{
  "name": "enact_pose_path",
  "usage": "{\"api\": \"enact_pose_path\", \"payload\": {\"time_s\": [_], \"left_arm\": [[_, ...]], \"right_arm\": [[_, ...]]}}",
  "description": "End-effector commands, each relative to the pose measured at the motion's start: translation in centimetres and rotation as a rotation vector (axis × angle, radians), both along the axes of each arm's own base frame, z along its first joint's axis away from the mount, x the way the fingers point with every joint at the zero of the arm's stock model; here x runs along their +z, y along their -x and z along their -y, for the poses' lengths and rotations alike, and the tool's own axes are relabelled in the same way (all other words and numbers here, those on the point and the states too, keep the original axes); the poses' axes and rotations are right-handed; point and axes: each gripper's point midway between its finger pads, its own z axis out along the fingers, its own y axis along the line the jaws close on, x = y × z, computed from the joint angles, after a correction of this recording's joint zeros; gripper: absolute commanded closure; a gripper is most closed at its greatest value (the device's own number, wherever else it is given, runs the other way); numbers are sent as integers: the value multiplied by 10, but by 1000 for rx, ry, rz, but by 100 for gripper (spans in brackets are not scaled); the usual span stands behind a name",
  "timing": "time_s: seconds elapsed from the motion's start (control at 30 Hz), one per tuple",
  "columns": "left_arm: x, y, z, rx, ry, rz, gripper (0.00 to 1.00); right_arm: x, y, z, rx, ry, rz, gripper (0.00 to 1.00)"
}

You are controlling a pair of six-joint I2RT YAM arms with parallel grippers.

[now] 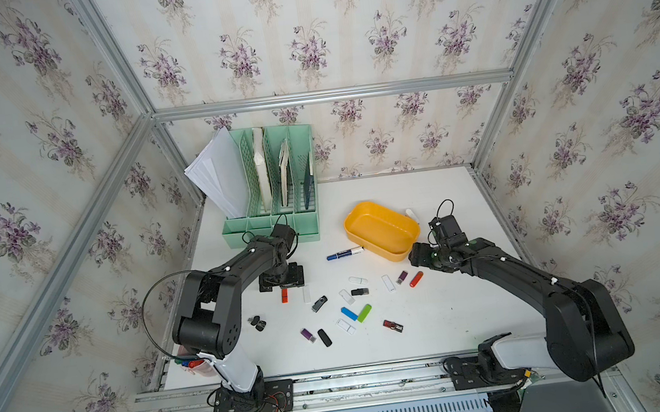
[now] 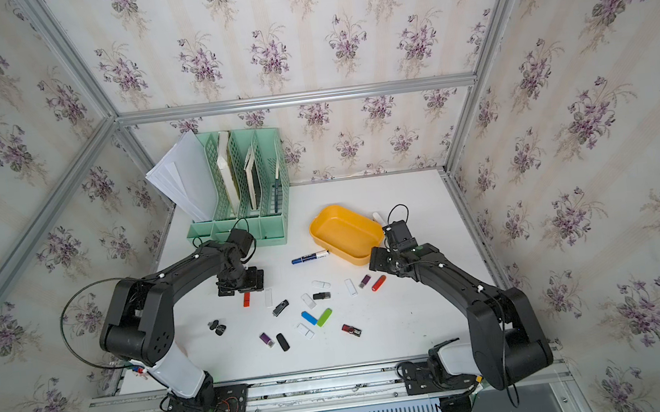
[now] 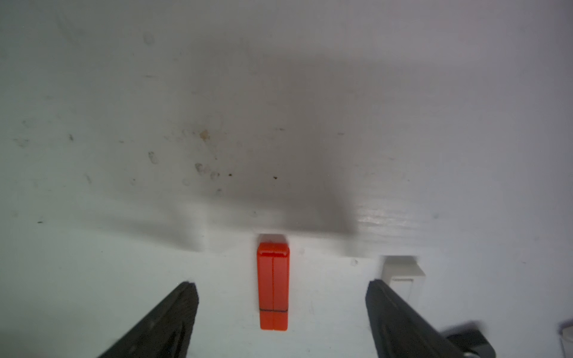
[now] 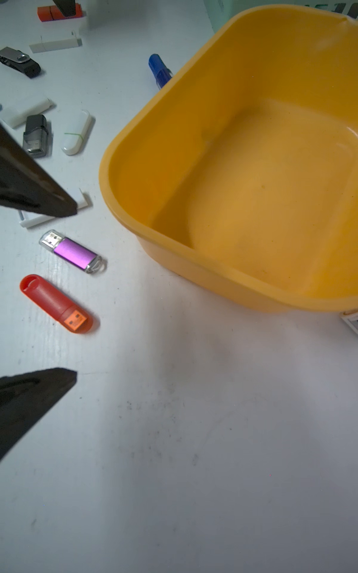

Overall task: Put the usb flash drive into the storage box
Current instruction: Adjust the distractor at the center of the board.

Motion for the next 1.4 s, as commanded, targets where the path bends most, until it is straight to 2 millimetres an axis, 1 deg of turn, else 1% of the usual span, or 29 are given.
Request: {"api": "enact_pose_path", "payload": {"time_s": [0.0,0.13,0.23,0.33,0.47,0.53,0.57,0.63,0.73,0.8,0.87,0.93,1.0,1.07,1.1,1.17,1.2,1.27,1.3,1.37], "left_arm": [[-3,0,-5,14,-27,2,15],[-7,1,-6,14,-39,-9,20],[-10,3,-6,9,-43,-16,21],[-12,5,-6,6,-46,-25,24],[-16,7,-9,5,-63,-32,27],[-17,8,-10,5,-68,-37,26],[-17,8,-10,5,-71,-38,26],[-16,10,-10,5,-72,-39,25],[-15,10,-10,8,-70,-35,23],[-14,11,-10,9,-68,-32,23],[-14,12,-10,9,-66,-33,23],[-15,12,-10,11,-64,-32,23],[-16,12,-9,10,-59,-35,23],[-17,13,-9,8,-57,-40,22],[-17,13,-9,6,-59,-40,22],[-16,13,-10,4,-61,-40,22],[-16,13,-10,4,-61,-38,22],[-15,13,-10,3,-62,-36,22],[-15,12,-10,2,-60,-34,22],[-14,12,-9,5,-58,-34,22]], "right_arm": [[0,4,-1,-2,-8,-11,19],[0,5,-4,9,-15,-14,20],[9,2,-8,15,-23,5,21],[18,-3,-9,12,-23,26,21],[19,-4,-11,19,-27,20,21],[23,-4,-17,41,-43,24,21],[28,-6,-24,66,-50,32,21],[40,-8,-45,135,-61,41,23],[55,-10,-87,236,-131,31,24],[62,-14,-117,274,-171,22,25],[65,-10,-155,350,-179,12,25],[64,-11,-184,397,-183,3,26],[53,-11,-210,436,-184,-31,27],[41,-13,-229,466,-176,-66,29],[35,-14,-237,482,-164,-80,32],[21,-16,-248,500,-138,-108,46],[17,-17,-253,511,-126,-117,57],[9,-21,-256,516,-96,-130,73],[6,-24,-257,515,-78,-135,84],[-1,-27,-255,512,-39,-148,100]]}}
